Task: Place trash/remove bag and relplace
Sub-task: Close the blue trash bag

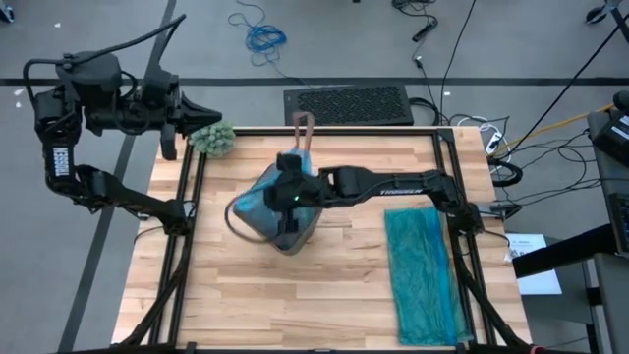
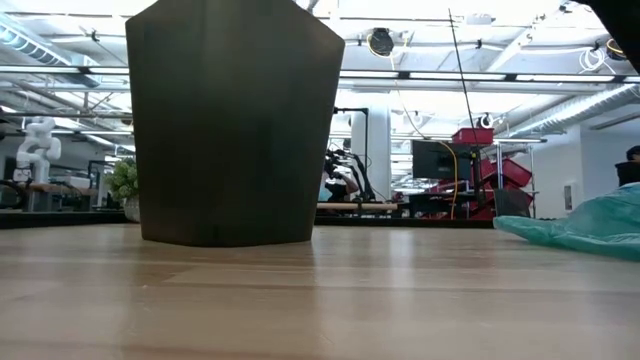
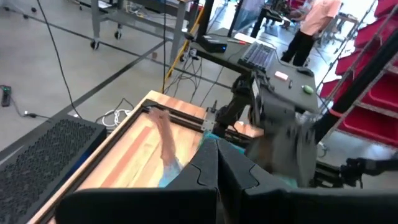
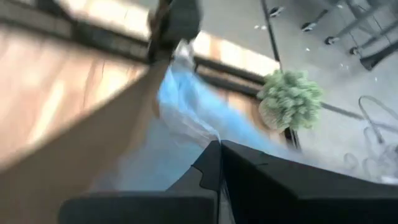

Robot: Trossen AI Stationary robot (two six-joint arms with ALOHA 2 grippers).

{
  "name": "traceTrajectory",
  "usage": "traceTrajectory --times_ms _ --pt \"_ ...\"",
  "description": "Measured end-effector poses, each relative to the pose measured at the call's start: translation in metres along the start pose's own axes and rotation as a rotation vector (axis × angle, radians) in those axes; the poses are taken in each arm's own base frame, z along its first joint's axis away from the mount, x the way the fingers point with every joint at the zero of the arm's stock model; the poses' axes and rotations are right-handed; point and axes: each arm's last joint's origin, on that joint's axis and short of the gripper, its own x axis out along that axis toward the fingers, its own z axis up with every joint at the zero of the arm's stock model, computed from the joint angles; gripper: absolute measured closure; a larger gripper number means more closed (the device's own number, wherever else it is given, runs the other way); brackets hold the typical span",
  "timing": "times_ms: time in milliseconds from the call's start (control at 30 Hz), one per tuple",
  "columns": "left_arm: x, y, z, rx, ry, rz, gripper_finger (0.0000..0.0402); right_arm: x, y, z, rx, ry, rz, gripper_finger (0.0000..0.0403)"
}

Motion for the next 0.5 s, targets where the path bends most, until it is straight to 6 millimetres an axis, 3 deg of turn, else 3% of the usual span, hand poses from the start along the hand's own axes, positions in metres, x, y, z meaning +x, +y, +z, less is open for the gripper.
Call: traceTrajectory --times_ms 300,500 --pt "-0.016 -0.001 -0.012 0.036 0.064 0.013 0.0401 -0.041 -0.041 0.018 0.339 -0.157 -0.06 0.0403" --pt "-0.023 0.0 -0.029 -0.026 0.224 0.035 0.0401 -0.048 -0.055 0.016 0.37 -0.157 -0.081 0.0403"
